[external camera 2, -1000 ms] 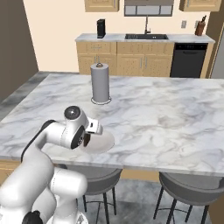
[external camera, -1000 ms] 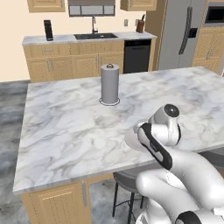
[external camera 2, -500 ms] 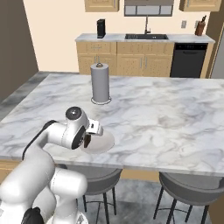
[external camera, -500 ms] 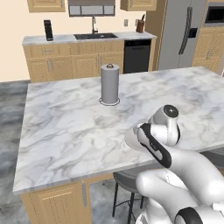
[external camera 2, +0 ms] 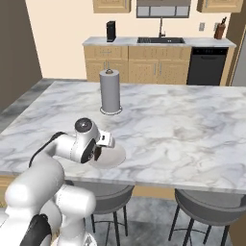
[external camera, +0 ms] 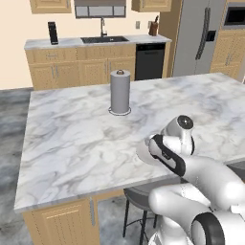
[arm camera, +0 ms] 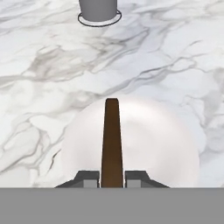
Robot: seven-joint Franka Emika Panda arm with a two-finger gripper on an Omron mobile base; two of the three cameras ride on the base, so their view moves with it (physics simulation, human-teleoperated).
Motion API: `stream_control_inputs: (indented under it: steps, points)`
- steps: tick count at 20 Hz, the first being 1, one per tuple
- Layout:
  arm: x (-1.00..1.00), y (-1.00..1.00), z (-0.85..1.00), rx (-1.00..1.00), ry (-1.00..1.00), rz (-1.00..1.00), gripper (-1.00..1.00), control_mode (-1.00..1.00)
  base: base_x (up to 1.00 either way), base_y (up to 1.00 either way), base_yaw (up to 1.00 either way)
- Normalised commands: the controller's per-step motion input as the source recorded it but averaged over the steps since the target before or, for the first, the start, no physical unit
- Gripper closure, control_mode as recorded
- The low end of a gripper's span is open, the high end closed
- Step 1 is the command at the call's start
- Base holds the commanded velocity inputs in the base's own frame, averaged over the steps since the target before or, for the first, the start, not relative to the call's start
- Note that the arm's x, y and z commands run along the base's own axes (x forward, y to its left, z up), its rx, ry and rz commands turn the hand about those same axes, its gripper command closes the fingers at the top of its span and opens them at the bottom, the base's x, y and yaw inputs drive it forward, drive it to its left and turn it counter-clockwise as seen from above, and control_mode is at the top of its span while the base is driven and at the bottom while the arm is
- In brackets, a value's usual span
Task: Start the toaster. Once the lever pops up, take the bread to the plate on the dining counter.
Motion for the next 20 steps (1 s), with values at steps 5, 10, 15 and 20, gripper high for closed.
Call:
stream_control_inputs:
  steps: [5, 10, 15, 20]
  points:
    - [0.30, -0.06, -0.20, 0.00, 0.00, 0.05, 1.00, -1.00, 0.00, 0.00, 0.00]
    - [0.15, -0.07, -0.18, 0.00, 0.00, 0.06, 1.00, -1.00, 0.00, 0.00, 0.00]
    - [0.15, 0.00, -0.04, 0.00, 0.00, 0.03, 1.00, -1.00, 0.00, 0.00, 0.00]
    - [0.03, 0.00, -0.09, 0.00, 0.00, 0.01, 1.00, -1.00, 0.00, 0.00, 0.00]
